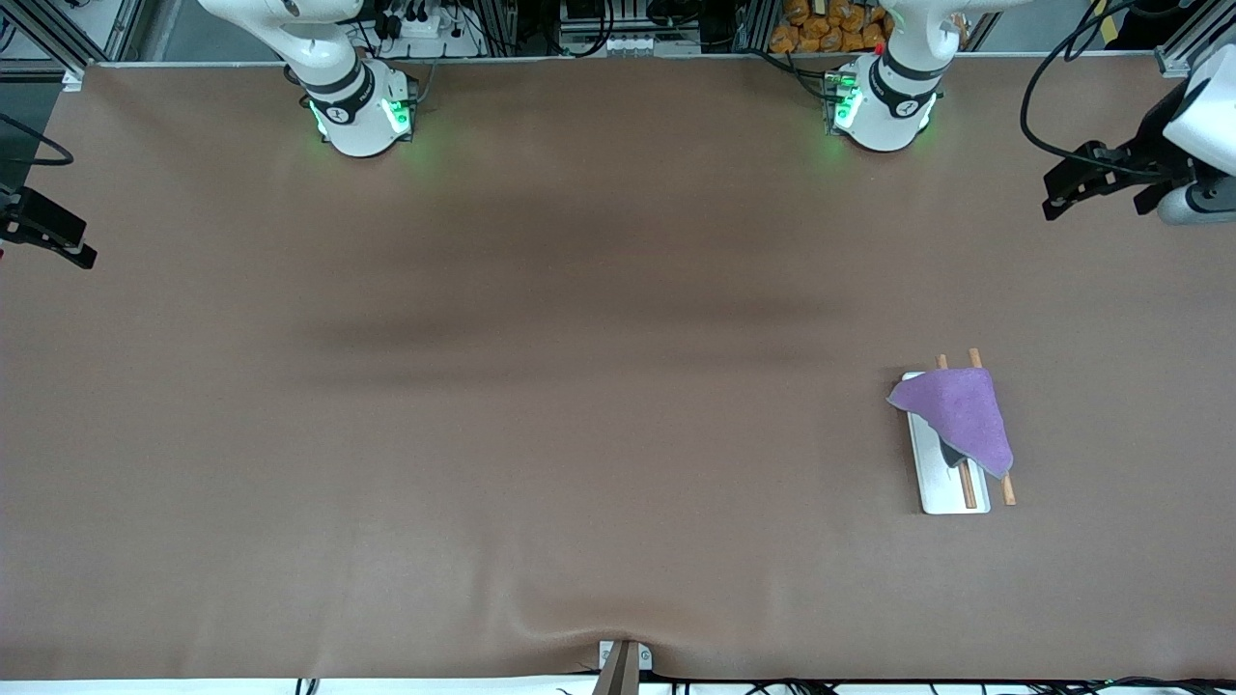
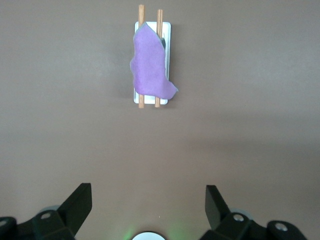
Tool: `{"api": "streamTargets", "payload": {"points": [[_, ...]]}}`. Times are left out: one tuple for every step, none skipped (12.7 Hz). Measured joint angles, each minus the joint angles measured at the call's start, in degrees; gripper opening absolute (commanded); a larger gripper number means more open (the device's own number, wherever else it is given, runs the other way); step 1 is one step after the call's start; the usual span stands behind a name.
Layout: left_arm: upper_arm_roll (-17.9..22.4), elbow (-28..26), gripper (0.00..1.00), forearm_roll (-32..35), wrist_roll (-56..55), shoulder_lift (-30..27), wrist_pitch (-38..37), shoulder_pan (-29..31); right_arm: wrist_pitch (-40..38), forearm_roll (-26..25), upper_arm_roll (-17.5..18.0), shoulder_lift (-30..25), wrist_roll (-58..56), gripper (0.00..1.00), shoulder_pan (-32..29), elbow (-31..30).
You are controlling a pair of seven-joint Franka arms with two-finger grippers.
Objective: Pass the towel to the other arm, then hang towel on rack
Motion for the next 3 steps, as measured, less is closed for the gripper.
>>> {"api": "streamTargets", "payload": {"points": [[0.0, -0.4, 1.00, 0.0, 0.0, -0.5, 0.0, 0.0, 0.0, 0.0, 0.0, 0.0, 0.0, 1.00, 0.0, 0.0], [0.0, -0.6, 1.00, 0.0, 0.0, -0.7, 0.0, 0.0, 0.0, 0.0, 0.0, 0.0, 0.0, 1.00, 0.0, 0.0], [0.1, -0.7, 1.00, 0.0, 0.0, -0.8, 0.0, 0.0, 0.0, 0.0, 0.0, 0.0, 0.0, 1.00, 0.0, 0.0]]}}
